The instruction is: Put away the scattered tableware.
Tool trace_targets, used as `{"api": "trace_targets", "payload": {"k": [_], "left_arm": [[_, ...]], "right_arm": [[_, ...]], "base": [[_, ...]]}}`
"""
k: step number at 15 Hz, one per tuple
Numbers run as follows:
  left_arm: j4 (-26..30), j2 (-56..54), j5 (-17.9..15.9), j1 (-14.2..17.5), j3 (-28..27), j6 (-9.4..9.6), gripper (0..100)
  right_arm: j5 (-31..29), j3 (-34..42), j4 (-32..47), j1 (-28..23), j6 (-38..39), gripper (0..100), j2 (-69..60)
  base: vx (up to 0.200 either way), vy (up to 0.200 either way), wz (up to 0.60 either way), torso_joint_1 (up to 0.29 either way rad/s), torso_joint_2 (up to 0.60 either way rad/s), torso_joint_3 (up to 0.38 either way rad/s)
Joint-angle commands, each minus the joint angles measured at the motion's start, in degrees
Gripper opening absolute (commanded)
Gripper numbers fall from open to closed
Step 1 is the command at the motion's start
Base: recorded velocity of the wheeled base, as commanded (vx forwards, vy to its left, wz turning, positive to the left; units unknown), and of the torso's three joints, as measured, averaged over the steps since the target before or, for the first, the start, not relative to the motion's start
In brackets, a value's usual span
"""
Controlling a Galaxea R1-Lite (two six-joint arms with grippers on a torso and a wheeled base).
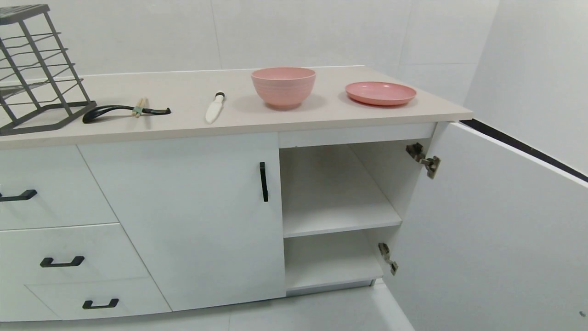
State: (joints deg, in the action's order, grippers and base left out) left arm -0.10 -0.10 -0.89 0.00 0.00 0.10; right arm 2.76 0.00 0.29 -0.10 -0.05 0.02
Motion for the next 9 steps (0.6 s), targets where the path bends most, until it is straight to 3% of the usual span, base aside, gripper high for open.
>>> {"api": "trace_targets", "payload": {"k": [1, 7, 9], "left_arm": [[0.0, 0.1, 0.0, 0.0, 0.0, -0.01, 100], [0.0, 0.1, -0.1, 0.0, 0.0, 0.08, 100], [0.0, 0.1, 0.0, 0.0, 0.0, -0.01, 100]], "right_arm": [[0.1, 0.0, 0.1, 0.0, 0.0, 100, 0.0], [0.1, 0.0, 0.1, 0.0, 0.0, 100, 0.0], [0.1, 0.0, 0.1, 0.0, 0.0, 100, 0.0]], "base": [[0.000, 0.000, 0.00, 0.061, -0.13, -0.036], [0.200, 0.000, 0.00, 0.018, -0.02, -0.024], [0.000, 0.000, 0.00, 0.000, 0.00, 0.000]]}}
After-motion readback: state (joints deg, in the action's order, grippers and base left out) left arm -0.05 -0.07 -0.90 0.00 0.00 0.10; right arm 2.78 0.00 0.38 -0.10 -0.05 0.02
